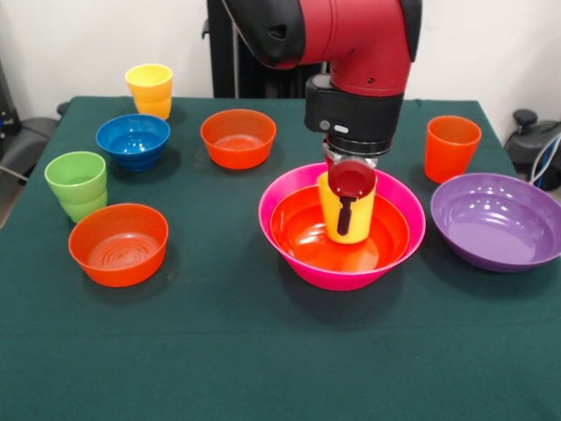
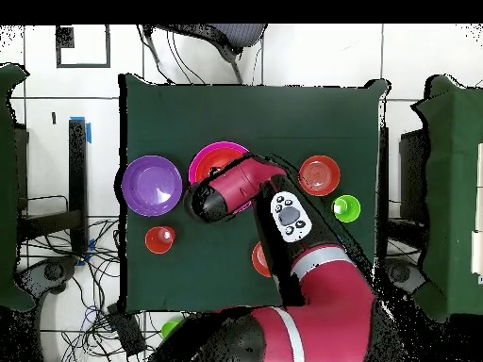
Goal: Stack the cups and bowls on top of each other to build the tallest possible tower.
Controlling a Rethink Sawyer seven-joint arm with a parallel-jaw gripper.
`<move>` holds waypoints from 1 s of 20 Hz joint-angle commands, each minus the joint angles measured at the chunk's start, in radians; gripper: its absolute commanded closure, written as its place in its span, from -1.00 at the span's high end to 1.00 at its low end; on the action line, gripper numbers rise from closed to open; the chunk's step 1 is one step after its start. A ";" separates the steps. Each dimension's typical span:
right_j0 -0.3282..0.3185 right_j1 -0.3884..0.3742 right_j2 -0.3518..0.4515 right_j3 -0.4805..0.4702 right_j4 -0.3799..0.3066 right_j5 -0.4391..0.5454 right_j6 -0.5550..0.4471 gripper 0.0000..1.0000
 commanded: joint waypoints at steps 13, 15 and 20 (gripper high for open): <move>0.032 0.071 -0.075 -0.136 -0.016 -0.005 0.126 -1.00; 0.035 0.076 -0.075 -0.145 -0.009 0.006 0.118 -1.00; 0.049 0.093 -0.084 -0.166 -0.007 0.010 0.121 -1.00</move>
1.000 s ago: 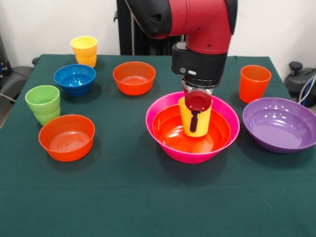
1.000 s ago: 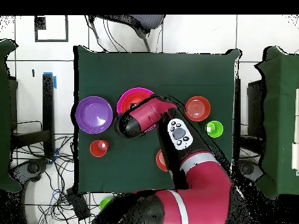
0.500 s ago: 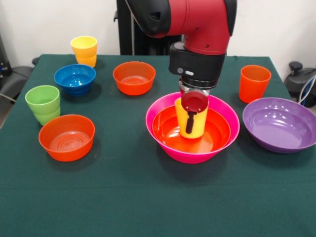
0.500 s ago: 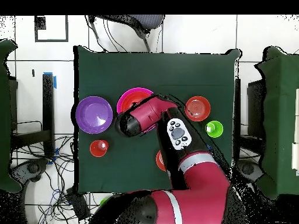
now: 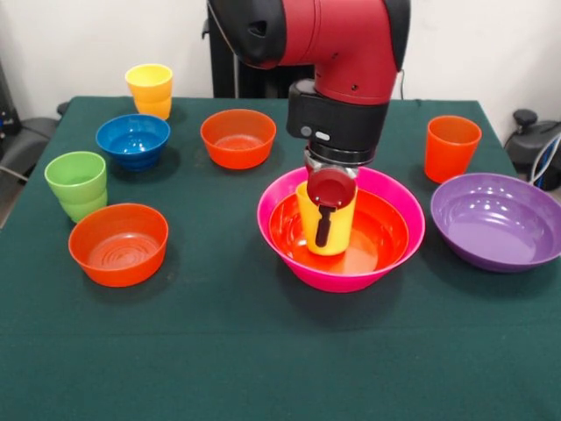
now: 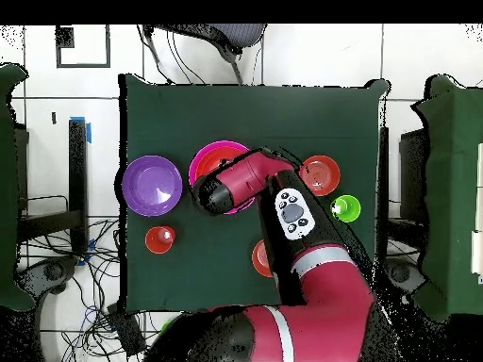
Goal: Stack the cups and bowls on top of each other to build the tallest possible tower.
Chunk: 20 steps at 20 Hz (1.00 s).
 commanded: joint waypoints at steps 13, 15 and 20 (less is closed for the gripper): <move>0.013 0.112 -0.026 -0.068 0.036 0.033 0.090 -1.00; 0.012 0.112 -0.026 -0.065 0.041 0.033 0.083 -1.00; 0.004 0.113 -0.019 -0.057 0.045 0.033 0.060 1.00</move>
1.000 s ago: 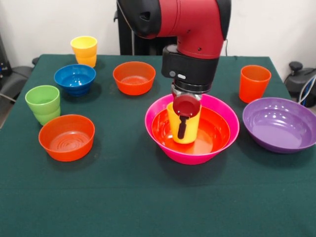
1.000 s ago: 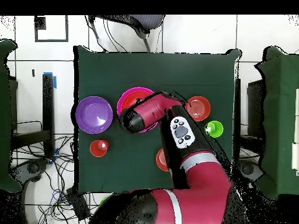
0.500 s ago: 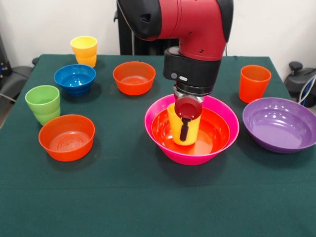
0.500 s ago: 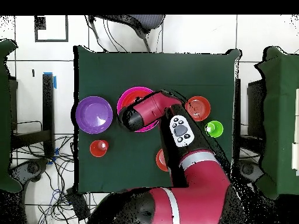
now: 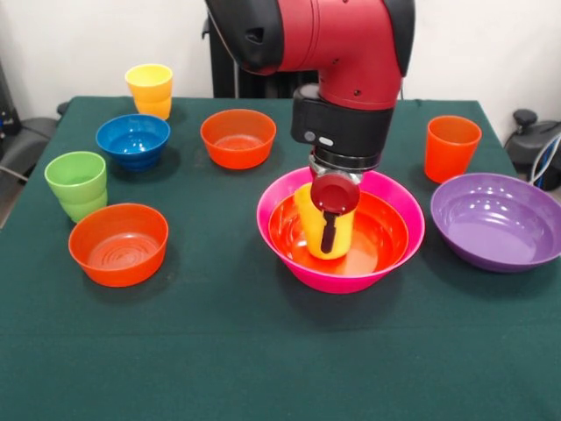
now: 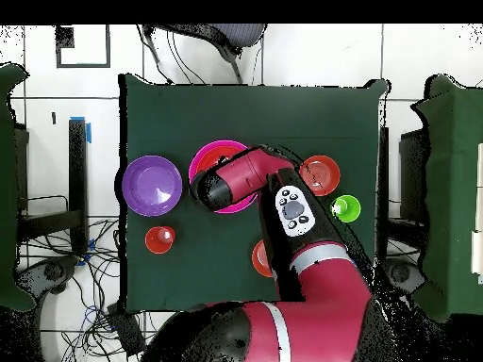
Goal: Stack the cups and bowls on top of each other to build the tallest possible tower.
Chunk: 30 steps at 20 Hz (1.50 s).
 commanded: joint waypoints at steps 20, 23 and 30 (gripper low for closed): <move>-0.011 0.043 0.007 -0.008 0.020 0.068 0.036 1.00; -0.025 0.017 0.020 0.002 0.036 0.088 0.012 1.00; -0.063 -0.062 0.064 0.030 0.119 0.193 -0.066 1.00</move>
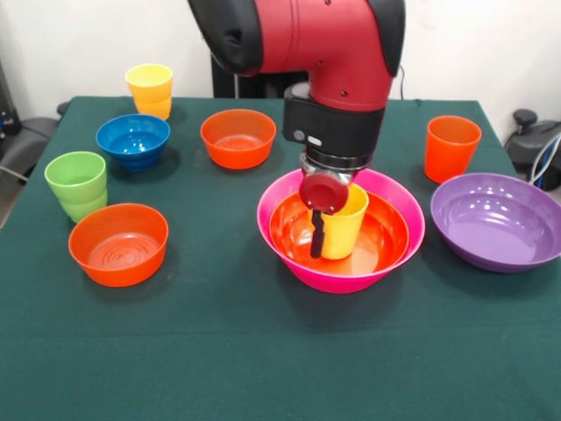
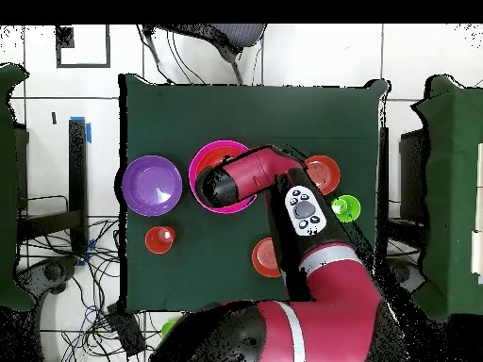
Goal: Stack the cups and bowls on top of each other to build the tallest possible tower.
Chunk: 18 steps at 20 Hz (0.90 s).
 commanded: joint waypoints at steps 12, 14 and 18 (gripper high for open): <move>-0.066 -0.097 0.091 0.039 0.105 0.235 -0.112 1.00; -0.074 -0.098 0.092 0.049 0.112 0.250 -0.115 1.00; -0.077 -0.103 0.098 0.048 0.131 0.284 -0.118 1.00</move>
